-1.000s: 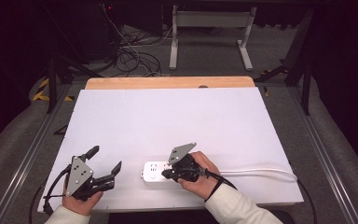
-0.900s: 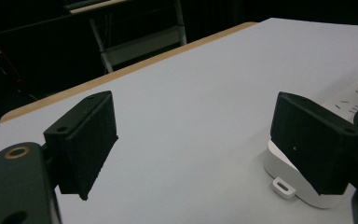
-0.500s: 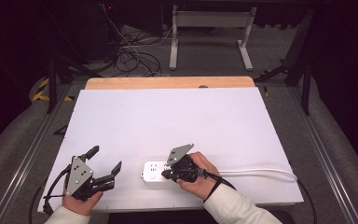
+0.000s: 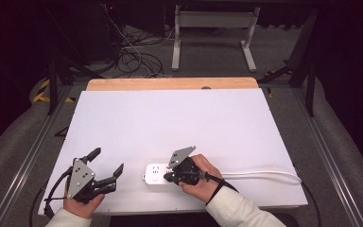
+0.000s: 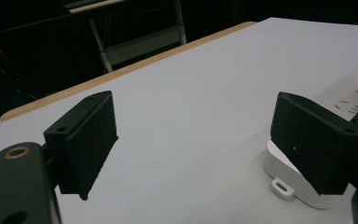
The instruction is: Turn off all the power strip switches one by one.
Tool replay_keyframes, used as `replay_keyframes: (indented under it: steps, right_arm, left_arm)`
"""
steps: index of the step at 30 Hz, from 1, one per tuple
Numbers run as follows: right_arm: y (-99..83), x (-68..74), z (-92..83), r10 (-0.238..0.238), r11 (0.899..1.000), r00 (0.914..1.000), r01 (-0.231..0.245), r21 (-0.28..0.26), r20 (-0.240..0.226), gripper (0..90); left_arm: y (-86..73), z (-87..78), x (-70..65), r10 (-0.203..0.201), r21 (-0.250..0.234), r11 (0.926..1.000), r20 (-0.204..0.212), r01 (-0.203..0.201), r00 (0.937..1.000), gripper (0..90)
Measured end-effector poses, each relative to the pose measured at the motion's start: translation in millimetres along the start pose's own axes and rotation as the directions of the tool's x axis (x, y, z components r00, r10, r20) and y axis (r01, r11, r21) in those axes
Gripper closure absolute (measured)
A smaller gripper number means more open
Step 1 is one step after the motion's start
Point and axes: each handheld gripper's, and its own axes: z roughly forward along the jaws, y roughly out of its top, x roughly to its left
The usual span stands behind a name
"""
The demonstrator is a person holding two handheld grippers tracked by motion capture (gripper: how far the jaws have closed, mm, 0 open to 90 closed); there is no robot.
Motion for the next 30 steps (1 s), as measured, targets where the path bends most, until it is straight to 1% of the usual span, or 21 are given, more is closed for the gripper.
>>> replay_keyframes:
  steps: [5, 8, 12, 15, 18, 23, 25, 27, 28, 29, 30]
  right_arm:
    - [0.9, -1.0, 0.2, 0.008, 1.000, 0.9999, -0.008, 0.007, -0.007, 90.0]
    - [0.6, -0.7, 0.3, 0.004, 1.000, 1.0000, -0.004, 0.007, -0.005, 90.0]
    - [1.5, -1.9, 0.5, 0.014, 1.000, 0.9998, -0.014, 0.017, -0.013, 90.0]
    - [2.7, 0.3, 0.8, -0.001, 1.000, 1.0000, 0.001, 0.027, 0.001, 90.0]
    - [2.1, 0.0, 1.5, 0.004, 1.000, 1.0000, -0.004, 0.025, 0.003, 90.0]
    - [2.5, -1.1, 1.4, 0.015, 1.000, 0.9999, -0.015, 0.024, -0.007, 90.0]
    - [4.9, -2.2, 1.1, 0.016, 0.999, 0.9998, -0.016, 0.036, -0.012, 90.0]
    - [10.2, -0.6, -8.9, -0.026, 1.000, 0.9995, 0.026, -0.005, 0.016, 90.0]
    - [14.2, -0.3, -18.2, -0.007, 0.997, 1.0000, 0.006, -0.072, -0.005, 90.0]
    - [14.2, -0.3, -18.2, -0.007, 0.997, 1.0000, 0.006, -0.072, -0.005, 90.0]
    - [25.0, -0.7, -37.4, -0.009, 0.990, 0.9999, 0.010, -0.141, 0.007, 90.0]
  left_arm:
    - [0.1, -0.1, 0.0, 0.003, 0.000, 1.0000, 0.002, -0.003, 1.0000, 15.1]
    - [0.0, 0.1, 0.0, 0.000, 0.000, 1.0000, 0.000, 0.000, 1.0000, 15.1]
    - [0.0, 0.0, -0.1, 0.003, 0.000, 1.0000, 0.001, -0.003, 1.0000, 15.1]
    - [0.0, 0.0, -0.3, 0.003, 0.001, 1.0000, 0.001, -0.003, 1.0000, 15.1]
    - [0.2, 0.1, -0.1, 0.008, 0.001, 1.0000, 0.001, -0.008, 1.0000, 15.1]
    - [0.2, 0.2, 0.0, 0.008, 0.002, 1.0000, 0.000, -0.008, 1.0000, 15.1]
    - [0.1, 0.4, -0.1, 0.005, 0.001, 1.0000, -0.001, -0.005, 1.0000, 15.2]
    - [0.1, 0.2, -0.2, 0.001, 0.001, 1.0000, -0.001, -0.001, 1.0000, 15.1]
    - [0.1, -0.2, 0.0, 0.003, 0.001, 1.0000, 0.001, -0.003, 1.0000, 15.1]
    - [0.1, -0.6, 0.3, 0.005, 0.000, 1.0000, -0.002, -0.005, 1.0000, 15.1]
    - [0.0, -0.4, 0.4, 0.001, -0.001, 1.0000, -0.003, -0.001, 1.0000, 15.1]
